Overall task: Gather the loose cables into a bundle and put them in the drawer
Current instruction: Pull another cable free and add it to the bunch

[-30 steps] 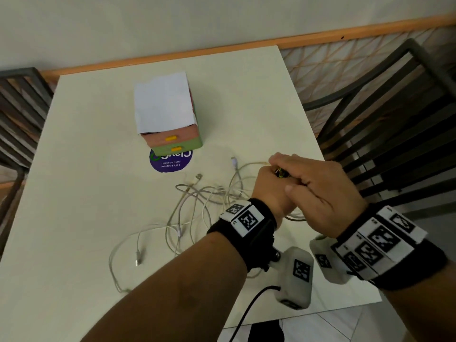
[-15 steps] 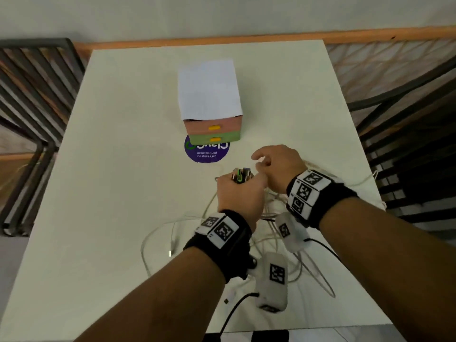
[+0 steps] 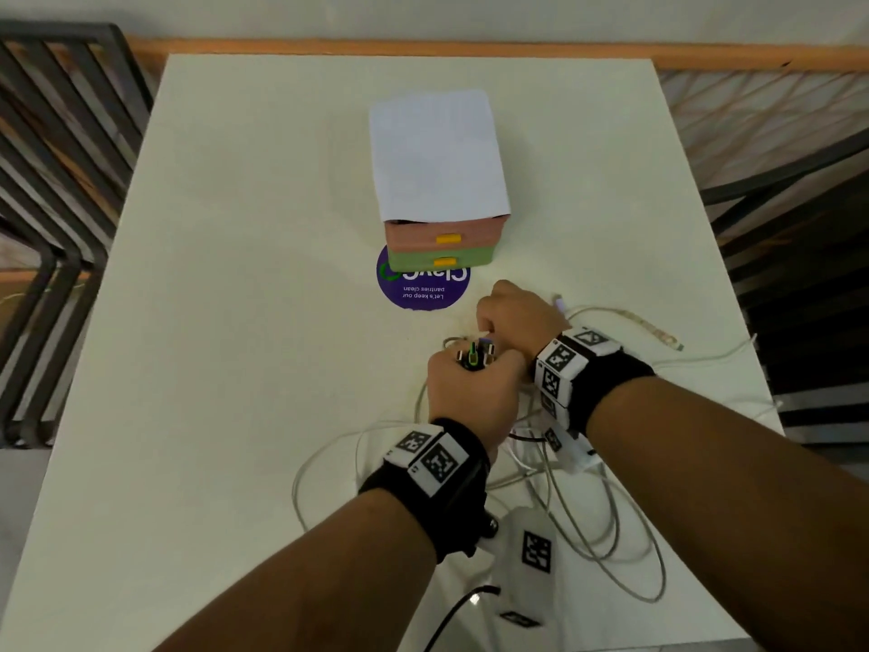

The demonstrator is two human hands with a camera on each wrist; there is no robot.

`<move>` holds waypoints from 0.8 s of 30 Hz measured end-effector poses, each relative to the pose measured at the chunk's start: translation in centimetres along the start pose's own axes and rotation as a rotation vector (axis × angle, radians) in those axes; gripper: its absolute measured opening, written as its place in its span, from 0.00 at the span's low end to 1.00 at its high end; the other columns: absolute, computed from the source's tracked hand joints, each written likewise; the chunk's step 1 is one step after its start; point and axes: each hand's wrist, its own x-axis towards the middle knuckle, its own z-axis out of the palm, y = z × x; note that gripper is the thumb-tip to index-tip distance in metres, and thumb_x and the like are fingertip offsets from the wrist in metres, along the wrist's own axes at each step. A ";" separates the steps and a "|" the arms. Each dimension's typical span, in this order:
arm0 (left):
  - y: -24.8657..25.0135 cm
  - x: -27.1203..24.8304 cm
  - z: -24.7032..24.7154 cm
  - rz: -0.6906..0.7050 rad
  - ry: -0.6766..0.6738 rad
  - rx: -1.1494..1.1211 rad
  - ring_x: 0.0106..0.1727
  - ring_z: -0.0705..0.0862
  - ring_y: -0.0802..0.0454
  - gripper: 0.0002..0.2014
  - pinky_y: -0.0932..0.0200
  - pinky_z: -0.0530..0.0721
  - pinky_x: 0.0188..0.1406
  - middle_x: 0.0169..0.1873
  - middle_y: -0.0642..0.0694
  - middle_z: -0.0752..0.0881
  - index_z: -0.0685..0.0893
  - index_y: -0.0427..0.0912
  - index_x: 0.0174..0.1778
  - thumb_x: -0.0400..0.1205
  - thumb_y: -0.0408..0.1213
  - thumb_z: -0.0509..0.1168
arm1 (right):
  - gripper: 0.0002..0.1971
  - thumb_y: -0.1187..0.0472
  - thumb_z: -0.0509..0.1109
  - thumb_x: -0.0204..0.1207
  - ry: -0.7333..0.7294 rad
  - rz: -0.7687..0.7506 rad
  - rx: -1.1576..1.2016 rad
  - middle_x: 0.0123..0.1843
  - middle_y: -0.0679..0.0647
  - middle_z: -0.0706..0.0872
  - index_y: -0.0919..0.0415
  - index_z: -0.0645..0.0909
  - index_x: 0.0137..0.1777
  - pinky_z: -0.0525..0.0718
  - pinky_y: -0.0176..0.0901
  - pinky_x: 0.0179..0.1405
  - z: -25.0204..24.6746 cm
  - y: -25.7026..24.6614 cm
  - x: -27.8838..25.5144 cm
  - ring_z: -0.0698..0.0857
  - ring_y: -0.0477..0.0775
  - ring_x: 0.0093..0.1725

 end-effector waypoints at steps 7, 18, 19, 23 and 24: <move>2.3 -0.8 0.9 0.023 0.050 0.003 0.29 0.57 0.44 0.18 0.44 0.57 0.29 0.21 0.48 0.59 0.62 0.48 0.18 0.64 0.30 0.66 | 0.02 0.59 0.73 0.75 0.562 -0.029 0.548 0.34 0.42 0.83 0.53 0.83 0.43 0.76 0.28 0.36 -2.7 1.9 -3.5 0.81 0.44 0.35; 6.2 -2.0 4.5 0.279 -0.062 0.066 0.25 0.56 0.49 0.20 0.51 0.59 0.27 0.19 0.55 0.60 0.61 0.48 0.21 0.62 0.33 0.70 | 0.06 0.70 0.69 0.73 0.531 -0.258 1.604 0.51 0.66 0.90 0.59 0.76 0.42 0.84 0.56 0.57 -7.8 6.4 -9.3 0.88 0.67 0.57; 6.4 -2.0 4.8 0.274 -0.064 0.076 0.25 0.56 0.48 0.19 0.50 0.60 0.27 0.20 0.54 0.60 0.62 0.48 0.21 0.62 0.33 0.70 | 0.07 0.71 0.66 0.77 0.505 -0.275 1.705 0.49 0.68 0.90 0.60 0.75 0.43 0.83 0.58 0.61 -8.1 6.7 -9.9 0.88 0.69 0.57; 6.7 -1.8 5.7 0.208 -0.071 -0.001 0.23 0.54 0.50 0.20 0.55 0.57 0.24 0.21 0.50 0.58 0.63 0.51 0.22 0.64 0.30 0.70 | 0.06 0.71 0.58 0.85 0.589 -0.240 1.768 0.33 0.57 0.85 0.61 0.73 0.49 0.86 0.69 0.55 -8.9 7.8 -11.7 0.89 0.61 0.33; 6.7 -1.9 5.9 0.188 -0.082 -0.035 0.21 0.54 0.51 0.21 0.60 0.57 0.23 0.21 0.50 0.58 0.63 0.50 0.22 0.66 0.30 0.72 | 0.06 0.70 0.59 0.85 0.611 -0.198 1.705 0.32 0.56 0.84 0.61 0.73 0.48 0.86 0.72 0.53 -8.9 7.9 -12.0 0.87 0.59 0.28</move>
